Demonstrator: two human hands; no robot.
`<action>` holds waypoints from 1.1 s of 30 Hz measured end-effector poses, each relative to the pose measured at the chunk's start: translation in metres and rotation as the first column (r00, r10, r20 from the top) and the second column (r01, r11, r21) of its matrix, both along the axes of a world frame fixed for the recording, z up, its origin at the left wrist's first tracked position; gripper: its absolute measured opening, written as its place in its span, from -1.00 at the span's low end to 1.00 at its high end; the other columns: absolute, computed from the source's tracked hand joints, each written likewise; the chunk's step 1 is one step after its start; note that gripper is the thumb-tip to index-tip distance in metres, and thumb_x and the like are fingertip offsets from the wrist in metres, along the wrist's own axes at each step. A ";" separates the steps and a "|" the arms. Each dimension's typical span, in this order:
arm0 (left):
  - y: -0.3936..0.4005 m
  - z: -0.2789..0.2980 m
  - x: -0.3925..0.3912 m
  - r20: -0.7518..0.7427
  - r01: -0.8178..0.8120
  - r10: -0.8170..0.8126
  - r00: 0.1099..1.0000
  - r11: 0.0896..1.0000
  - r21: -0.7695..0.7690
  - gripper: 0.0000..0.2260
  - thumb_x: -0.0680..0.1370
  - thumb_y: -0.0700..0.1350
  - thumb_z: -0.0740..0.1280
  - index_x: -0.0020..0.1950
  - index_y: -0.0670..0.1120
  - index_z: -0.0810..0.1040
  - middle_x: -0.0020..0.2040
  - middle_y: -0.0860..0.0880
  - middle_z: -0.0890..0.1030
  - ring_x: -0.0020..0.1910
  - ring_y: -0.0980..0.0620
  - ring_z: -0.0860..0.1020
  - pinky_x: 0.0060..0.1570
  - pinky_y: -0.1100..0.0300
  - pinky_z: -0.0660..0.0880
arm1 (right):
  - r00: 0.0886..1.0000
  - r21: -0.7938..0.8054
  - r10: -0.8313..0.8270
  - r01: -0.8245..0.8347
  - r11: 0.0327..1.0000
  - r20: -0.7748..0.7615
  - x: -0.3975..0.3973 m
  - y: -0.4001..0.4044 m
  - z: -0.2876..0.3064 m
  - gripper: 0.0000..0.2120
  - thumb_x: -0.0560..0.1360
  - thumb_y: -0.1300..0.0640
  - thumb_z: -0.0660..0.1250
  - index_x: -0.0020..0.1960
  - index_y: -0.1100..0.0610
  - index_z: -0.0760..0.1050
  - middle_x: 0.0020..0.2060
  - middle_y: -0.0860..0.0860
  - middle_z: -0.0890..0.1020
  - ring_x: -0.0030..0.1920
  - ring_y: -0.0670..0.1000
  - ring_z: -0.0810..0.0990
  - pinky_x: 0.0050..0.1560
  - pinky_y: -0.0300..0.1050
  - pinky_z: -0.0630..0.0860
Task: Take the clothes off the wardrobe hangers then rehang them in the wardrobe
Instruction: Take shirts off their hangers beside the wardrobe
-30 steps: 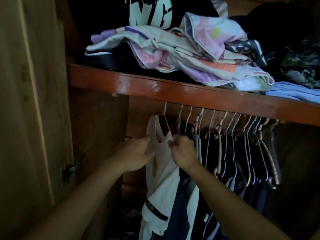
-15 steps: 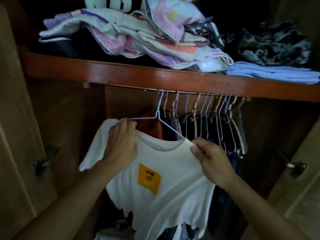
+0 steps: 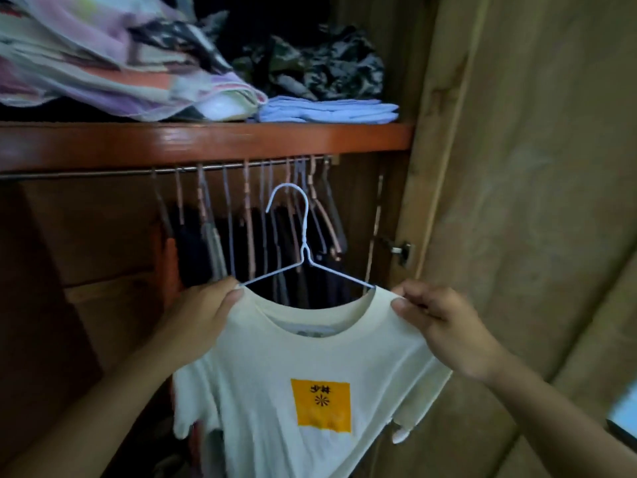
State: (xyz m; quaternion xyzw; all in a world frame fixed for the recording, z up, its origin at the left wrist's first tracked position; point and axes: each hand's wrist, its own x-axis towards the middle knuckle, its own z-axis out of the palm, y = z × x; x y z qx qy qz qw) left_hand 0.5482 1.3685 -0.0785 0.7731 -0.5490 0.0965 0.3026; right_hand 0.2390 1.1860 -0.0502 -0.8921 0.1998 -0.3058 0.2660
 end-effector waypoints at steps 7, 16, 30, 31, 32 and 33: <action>-0.057 0.008 -0.102 -0.140 0.311 -0.321 0.937 0.947 -0.083 -0.75 0.58 0.10 0.15 -0.18 0.02 0.49 -0.39 0.01 0.51 -0.36 0.08 0.53 -0.24 -0.03 0.47 | 0.951 -0.150 -0.306 0.308 0.940 0.034 -0.110 0.019 -0.008 -0.82 0.58 -0.11 0.26 -0.11 -0.09 0.57 -0.27 -0.10 0.64 -0.21 -0.09 0.64 -0.18 0.04 0.54; -0.125 0.019 -0.239 -0.194 0.701 -0.717 0.670 0.697 -0.153 -0.75 0.57 0.13 0.19 -0.06 0.04 0.59 -0.22 0.02 0.64 -0.18 0.07 0.62 -0.11 0.09 0.49 | 0.749 -0.214 -0.659 0.657 0.723 0.070 -0.253 0.059 -0.019 -0.76 0.61 -0.07 0.21 -0.12 -0.01 0.56 -0.40 -0.11 0.53 -0.36 -0.07 0.51 -0.30 0.00 0.50; -0.191 -0.009 -0.387 -0.255 0.994 -0.966 0.033 0.060 -0.096 -0.90 0.51 0.05 0.33 -0.07 0.07 0.60 -0.27 -0.01 0.62 -0.26 0.00 0.58 -0.21 0.10 0.47 | 0.192 -0.044 -0.978 0.980 0.195 -0.080 -0.328 0.197 -0.053 -0.84 0.58 0.06 0.34 -0.16 -0.12 0.58 -0.29 -0.19 0.63 -0.22 -0.13 0.60 -0.23 -0.31 0.43; -0.192 -0.010 -0.394 -0.231 0.996 -0.973 0.010 0.030 -0.082 -0.88 0.51 0.05 0.32 -0.09 0.05 0.60 -0.28 -0.01 0.61 -0.26 0.00 0.57 -0.21 0.08 0.47 | 0.143 -0.041 -0.986 0.988 0.147 -0.085 -0.326 0.207 -0.055 -0.85 0.58 0.06 0.35 -0.14 -0.11 0.59 -0.29 -0.17 0.64 -0.22 -0.12 0.61 -0.22 -0.28 0.45; -0.191 -0.012 -0.401 -0.200 0.998 -0.980 -0.016 -0.004 -0.063 -0.86 0.52 0.05 0.31 -0.10 0.02 0.59 -0.31 0.00 0.60 -0.28 0.01 0.57 -0.21 0.07 0.47 | 0.097 -0.036 -0.992 0.994 0.100 -0.082 -0.323 0.216 -0.057 -0.87 0.58 0.06 0.35 -0.13 -0.10 0.61 -0.29 -0.16 0.65 -0.22 -0.11 0.62 -0.20 -0.25 0.48; -0.190 -0.014 -0.407 -0.161 0.998 -0.986 -0.043 -0.036 -0.042 -0.85 0.52 0.05 0.30 -0.11 0.01 0.59 -0.33 0.03 0.58 -0.29 0.04 0.56 -0.23 0.08 0.47 | 0.057 -0.031 -0.996 0.998 0.059 -0.072 -0.320 0.226 -0.060 -0.87 0.58 0.07 0.35 -0.11 -0.09 0.62 -0.28 -0.16 0.66 -0.22 -0.12 0.63 -0.19 -0.25 0.49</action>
